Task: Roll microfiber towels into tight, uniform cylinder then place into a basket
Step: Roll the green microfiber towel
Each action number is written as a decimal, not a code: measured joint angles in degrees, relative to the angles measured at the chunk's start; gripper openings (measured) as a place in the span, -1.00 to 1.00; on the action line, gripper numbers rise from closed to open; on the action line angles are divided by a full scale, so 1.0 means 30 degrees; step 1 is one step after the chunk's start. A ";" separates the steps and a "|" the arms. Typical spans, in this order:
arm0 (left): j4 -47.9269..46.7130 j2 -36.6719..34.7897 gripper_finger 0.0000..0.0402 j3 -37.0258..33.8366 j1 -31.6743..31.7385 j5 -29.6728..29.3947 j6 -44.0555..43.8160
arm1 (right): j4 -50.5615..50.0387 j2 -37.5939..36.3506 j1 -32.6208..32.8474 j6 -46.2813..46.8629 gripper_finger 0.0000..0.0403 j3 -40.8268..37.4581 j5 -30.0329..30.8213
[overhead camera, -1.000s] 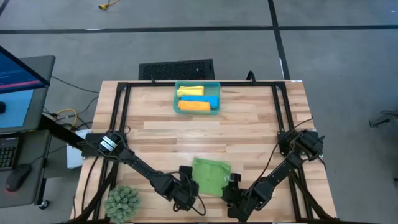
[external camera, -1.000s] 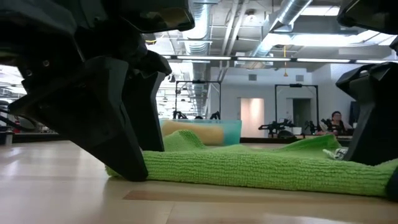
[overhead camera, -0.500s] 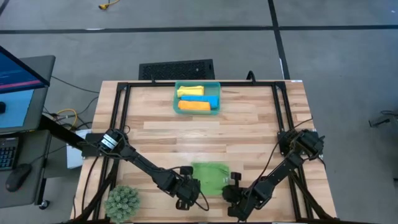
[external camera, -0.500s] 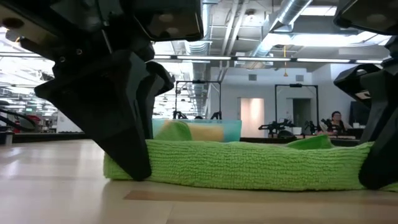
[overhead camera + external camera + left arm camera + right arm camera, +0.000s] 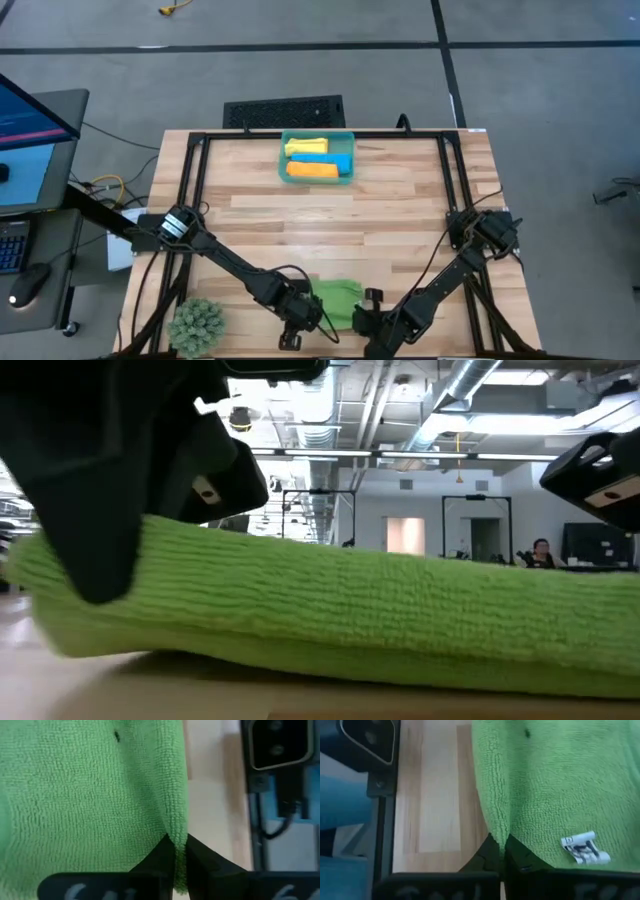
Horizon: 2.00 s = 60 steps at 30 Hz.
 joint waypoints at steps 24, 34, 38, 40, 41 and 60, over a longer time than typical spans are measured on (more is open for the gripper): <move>-0.3867 -0.0036 -0.92 0.0104 0.2345 0.4476 -0.6749 | 0.0986 -0.0102 -0.1424 0.4234 -0.86 0.0232 -0.1755; -0.4920 -0.0036 -0.93 0.0097 0.3981 0.6931 -0.8341 | 0.3296 -0.0117 -0.1290 0.3894 -0.89 0.0234 -0.2311; -0.5172 -0.0044 -0.93 0.0097 0.4563 0.7566 -0.9737 | 0.3226 -0.0117 -0.1320 0.4075 -0.79 0.0228 -0.2234; -0.5190 -0.0044 -0.93 0.0097 0.4751 0.7981 -1.0668 | 0.3225 -0.0069 -0.1380 0.4243 -0.77 0.0228 -0.2262; -0.5231 -0.0044 -0.93 0.0096 0.4817 0.8174 -1.1118 | 0.3205 -0.0043 -0.1396 0.4366 -0.77 0.0228 -0.2262; -0.4509 0.2384 -0.93 0.0146 0.4871 1.1012 -1.3061 | 0.3003 -0.0015 -0.1362 0.4123 -0.79 0.0228 -0.2081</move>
